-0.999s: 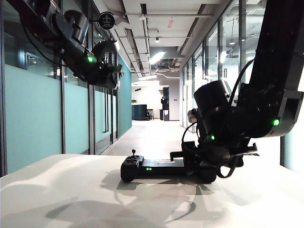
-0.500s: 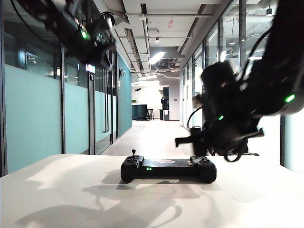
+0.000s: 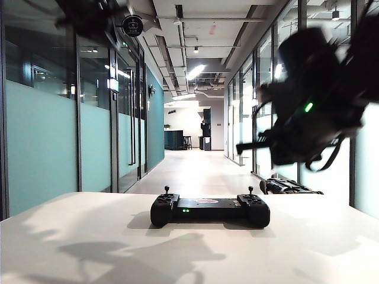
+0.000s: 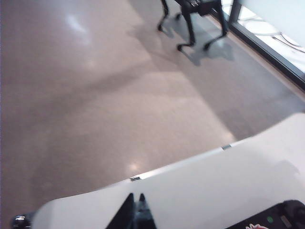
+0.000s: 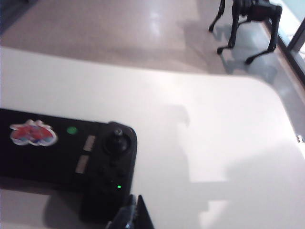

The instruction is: Push the left joystick on the remote control sitting on the white table backward to make the robot dog back up in a straight line until it returns close to you.

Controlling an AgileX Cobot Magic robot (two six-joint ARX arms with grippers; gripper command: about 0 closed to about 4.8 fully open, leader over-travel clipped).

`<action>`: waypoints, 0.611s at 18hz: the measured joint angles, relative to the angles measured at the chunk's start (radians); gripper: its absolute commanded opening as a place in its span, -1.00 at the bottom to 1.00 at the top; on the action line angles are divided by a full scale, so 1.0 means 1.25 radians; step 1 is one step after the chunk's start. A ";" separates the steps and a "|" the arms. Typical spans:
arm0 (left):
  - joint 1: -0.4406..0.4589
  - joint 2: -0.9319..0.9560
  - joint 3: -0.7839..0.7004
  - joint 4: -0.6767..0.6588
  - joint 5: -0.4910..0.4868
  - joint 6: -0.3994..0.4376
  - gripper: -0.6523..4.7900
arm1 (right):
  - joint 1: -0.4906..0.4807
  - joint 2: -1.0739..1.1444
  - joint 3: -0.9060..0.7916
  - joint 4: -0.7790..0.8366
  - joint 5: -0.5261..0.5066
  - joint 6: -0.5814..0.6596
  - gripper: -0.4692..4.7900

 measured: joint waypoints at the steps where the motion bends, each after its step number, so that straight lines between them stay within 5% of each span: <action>1: 0.000 -0.020 -0.002 -0.004 -0.003 0.000 -0.78 | 0.000 -0.030 -0.013 -0.009 -0.012 -0.004 -0.84; 7: -0.003 -0.155 -0.092 -0.011 -0.038 -0.013 -0.78 | 0.000 -0.164 -0.018 -0.126 -0.070 -0.019 -0.84; 11: -0.040 -0.312 -0.300 0.038 -0.092 -0.019 -0.78 | 0.000 -0.223 -0.018 -0.161 -0.081 -0.036 -0.84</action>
